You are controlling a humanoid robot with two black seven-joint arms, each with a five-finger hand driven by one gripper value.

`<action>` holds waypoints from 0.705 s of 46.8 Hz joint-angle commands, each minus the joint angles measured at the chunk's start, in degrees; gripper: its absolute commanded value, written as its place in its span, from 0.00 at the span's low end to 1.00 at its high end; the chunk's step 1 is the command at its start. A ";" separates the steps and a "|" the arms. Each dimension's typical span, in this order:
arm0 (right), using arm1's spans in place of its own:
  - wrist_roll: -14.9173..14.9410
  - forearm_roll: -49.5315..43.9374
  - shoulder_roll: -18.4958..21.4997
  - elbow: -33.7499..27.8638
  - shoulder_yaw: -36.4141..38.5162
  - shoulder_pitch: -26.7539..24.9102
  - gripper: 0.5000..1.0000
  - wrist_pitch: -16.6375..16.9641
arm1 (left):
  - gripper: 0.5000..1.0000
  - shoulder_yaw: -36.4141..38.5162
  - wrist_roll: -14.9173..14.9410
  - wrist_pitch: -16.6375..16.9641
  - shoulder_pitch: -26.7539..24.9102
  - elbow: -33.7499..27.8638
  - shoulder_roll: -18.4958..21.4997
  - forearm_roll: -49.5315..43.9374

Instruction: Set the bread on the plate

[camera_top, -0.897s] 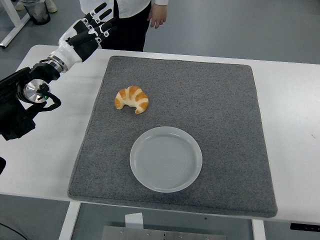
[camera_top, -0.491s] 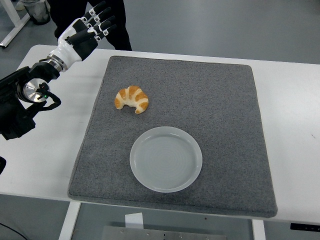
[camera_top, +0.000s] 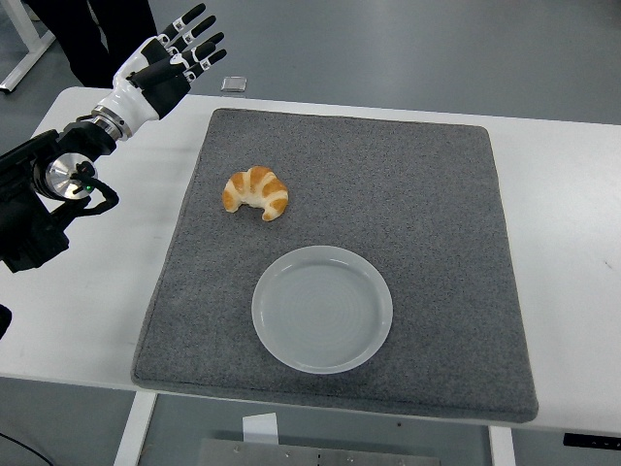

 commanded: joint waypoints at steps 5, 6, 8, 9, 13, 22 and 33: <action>-0.01 0.00 0.00 0.00 0.00 0.00 0.90 0.00 | 0.99 0.13 0.05 0.18 0.02 0.00 -0.07 -0.10; -0.01 0.00 0.00 0.00 0.00 0.00 0.90 0.00 | 0.99 0.13 0.05 0.18 0.02 0.00 -0.07 -0.10; -0.01 0.00 0.00 0.00 0.00 0.00 0.90 0.00 | 0.99 0.13 0.05 0.18 0.02 0.00 -0.07 -0.10; -0.01 0.00 0.00 0.00 0.00 0.00 0.90 0.00 | 0.99 0.13 0.05 0.18 0.02 0.09 -0.07 -0.10; -0.01 0.00 0.00 0.00 0.00 0.00 0.90 0.00 | 0.99 0.13 -0.04 0.27 0.02 0.18 -0.07 -0.10; -0.01 0.00 0.00 0.00 0.00 0.00 0.90 0.00 | 0.99 0.22 -0.04 0.18 0.02 0.44 -0.07 -0.01; -0.01 0.00 0.00 0.00 0.00 0.00 0.90 0.00 | 0.98 0.22 0.05 0.18 -0.07 0.44 -0.07 0.16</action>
